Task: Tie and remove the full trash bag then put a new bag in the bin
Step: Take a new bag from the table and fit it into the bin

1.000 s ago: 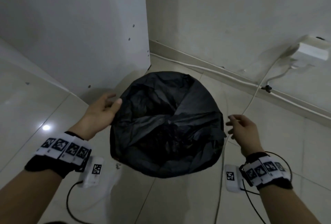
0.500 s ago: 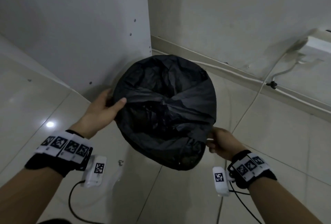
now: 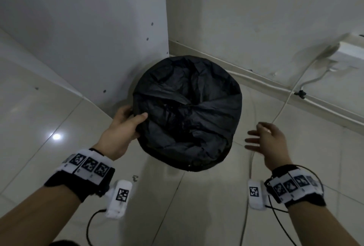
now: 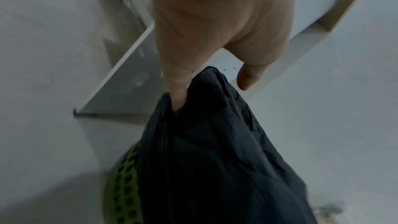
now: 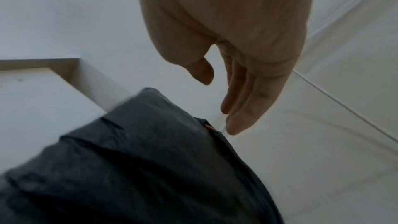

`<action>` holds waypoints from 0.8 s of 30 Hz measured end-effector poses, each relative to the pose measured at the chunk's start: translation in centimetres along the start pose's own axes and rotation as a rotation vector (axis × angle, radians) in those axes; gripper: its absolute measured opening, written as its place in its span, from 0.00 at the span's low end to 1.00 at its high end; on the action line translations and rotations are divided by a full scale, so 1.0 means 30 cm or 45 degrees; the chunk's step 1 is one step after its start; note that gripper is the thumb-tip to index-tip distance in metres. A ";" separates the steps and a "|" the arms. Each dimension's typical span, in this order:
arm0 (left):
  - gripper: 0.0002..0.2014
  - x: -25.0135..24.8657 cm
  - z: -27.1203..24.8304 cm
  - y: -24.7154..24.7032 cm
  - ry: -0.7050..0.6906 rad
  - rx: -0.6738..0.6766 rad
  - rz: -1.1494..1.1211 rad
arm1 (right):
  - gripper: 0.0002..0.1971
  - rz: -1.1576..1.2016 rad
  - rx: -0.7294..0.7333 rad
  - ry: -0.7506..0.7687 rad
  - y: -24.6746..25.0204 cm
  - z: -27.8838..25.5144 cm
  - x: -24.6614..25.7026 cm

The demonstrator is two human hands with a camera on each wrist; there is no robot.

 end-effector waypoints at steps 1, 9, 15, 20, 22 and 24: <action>0.30 0.010 -0.007 -0.016 0.013 -0.003 -0.027 | 0.16 0.004 -0.002 0.037 -0.006 -0.026 0.034; 0.56 0.097 -0.104 -0.049 0.367 0.237 0.122 | 0.23 -0.085 0.427 -0.353 -0.258 -0.134 -0.117; 0.21 -0.038 -0.061 -0.075 0.034 0.159 0.403 | 0.10 -0.254 -0.179 0.600 -0.043 -0.237 0.296; 0.21 -0.056 -0.036 -0.110 0.017 0.231 0.385 | 0.08 -0.842 0.129 1.272 -0.405 -0.532 0.588; 0.20 -0.080 -0.038 -0.113 -0.052 0.316 0.498 | 0.10 -1.326 0.330 1.182 -0.592 -0.506 0.516; 0.19 -0.090 -0.050 -0.130 -0.123 0.437 0.621 | 0.11 -1.861 0.579 0.762 -0.686 -0.396 0.307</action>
Point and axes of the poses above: each hand's wrist, its own z-axis towards the middle knuckle, its own y-axis out of the back of the hand, x = y × z, the point moved 9 cm from there along z, towards the middle knuckle, and after that the axes turned 14 degrees about -y, right-handed, at the moved point
